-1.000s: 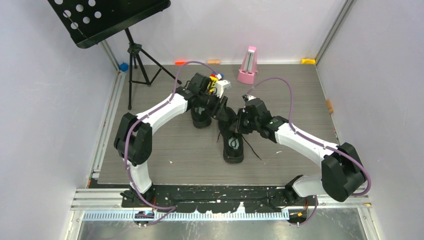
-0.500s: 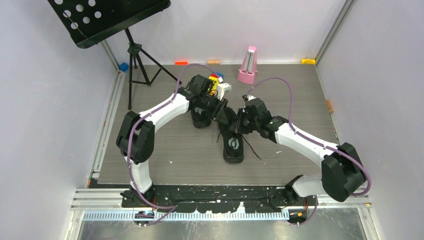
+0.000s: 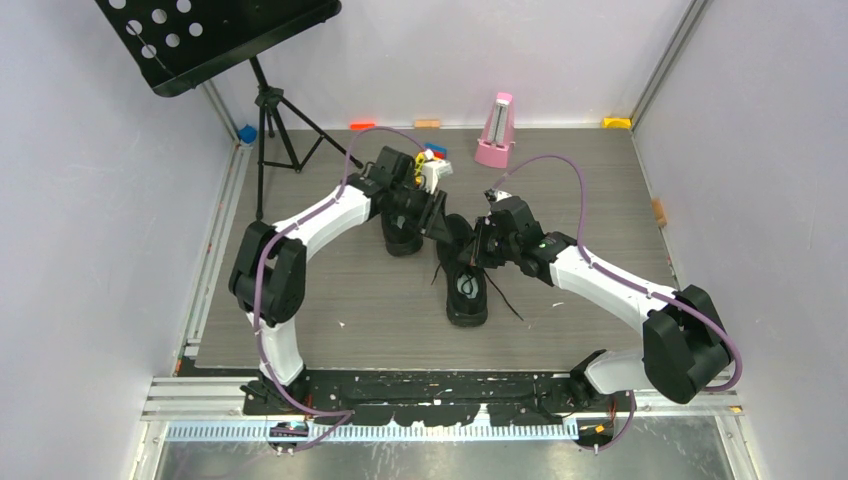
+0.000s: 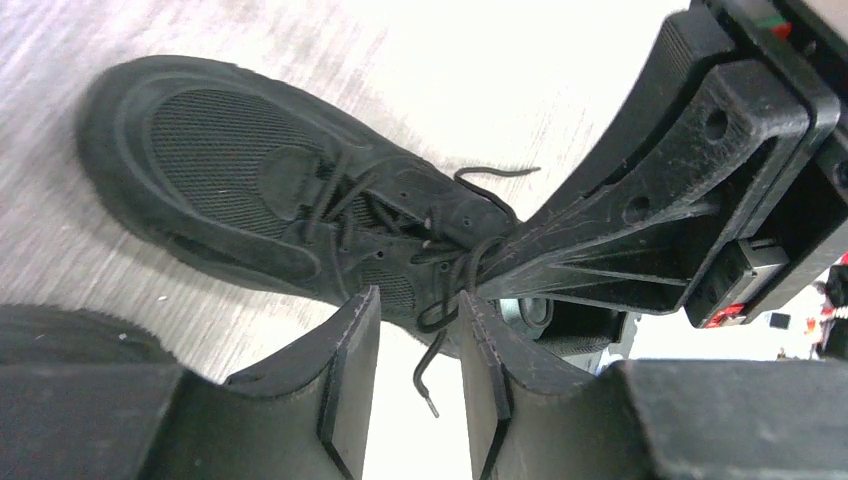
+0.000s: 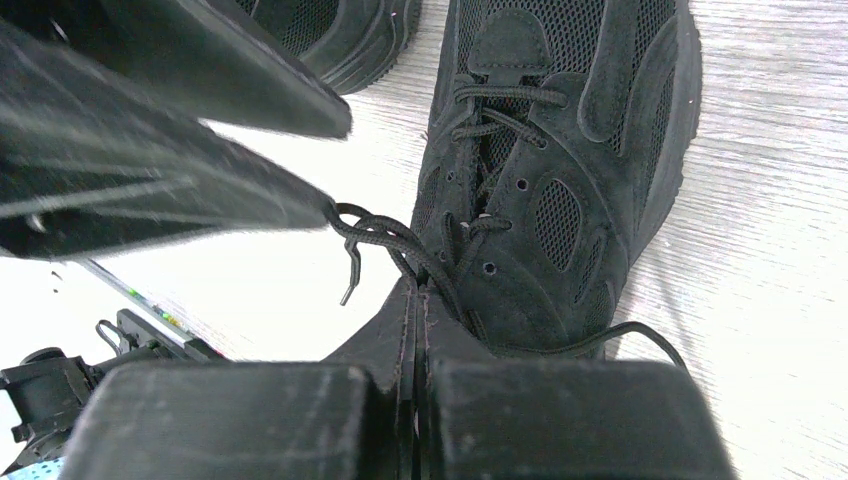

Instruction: Tie the shoes

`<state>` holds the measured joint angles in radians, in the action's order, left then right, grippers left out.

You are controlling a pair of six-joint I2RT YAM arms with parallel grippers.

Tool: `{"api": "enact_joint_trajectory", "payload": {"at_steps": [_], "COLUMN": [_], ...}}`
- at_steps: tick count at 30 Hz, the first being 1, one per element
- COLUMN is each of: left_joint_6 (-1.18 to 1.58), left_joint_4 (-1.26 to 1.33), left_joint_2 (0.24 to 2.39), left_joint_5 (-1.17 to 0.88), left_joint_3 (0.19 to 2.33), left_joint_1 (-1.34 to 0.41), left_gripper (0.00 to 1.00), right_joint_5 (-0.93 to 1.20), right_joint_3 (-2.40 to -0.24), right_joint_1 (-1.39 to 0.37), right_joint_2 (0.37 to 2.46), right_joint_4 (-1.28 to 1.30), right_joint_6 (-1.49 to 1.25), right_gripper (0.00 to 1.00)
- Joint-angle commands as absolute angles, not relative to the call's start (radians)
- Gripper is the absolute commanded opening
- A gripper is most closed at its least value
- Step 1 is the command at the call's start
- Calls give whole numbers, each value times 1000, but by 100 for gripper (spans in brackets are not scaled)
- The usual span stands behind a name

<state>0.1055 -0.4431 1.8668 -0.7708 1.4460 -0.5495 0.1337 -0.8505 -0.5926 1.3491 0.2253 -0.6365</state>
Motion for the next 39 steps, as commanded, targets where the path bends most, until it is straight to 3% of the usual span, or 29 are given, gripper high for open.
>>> {"api": "enact_joint_trajectory", "payload": {"at_steps": [1,30,36,39], "left_joint_6": [166,69,75,87], "left_joint_4": [-381,-489,-478,-463], "left_joint_2": [1812,1912,1917,1913], "left_joint_5": [-781,-814,-843,-844], "left_joint_3": [1445,1497,1499,1497], "left_joint_1": [-509,-574,-577,-577], "left_gripper": [36,34,25,10], "right_joint_5": [140,155,160,159], "right_joint_3": [-881,-905,-907,-907], "right_joint_1": [-592,-592,-592,-592], "right_joint_2": [1338,1356,1362,1361], "right_joint_4": [210,207,205,206], "right_joint_6": [-620,-620,-621,-622], "right_gripper": [0,0,0,0]}}
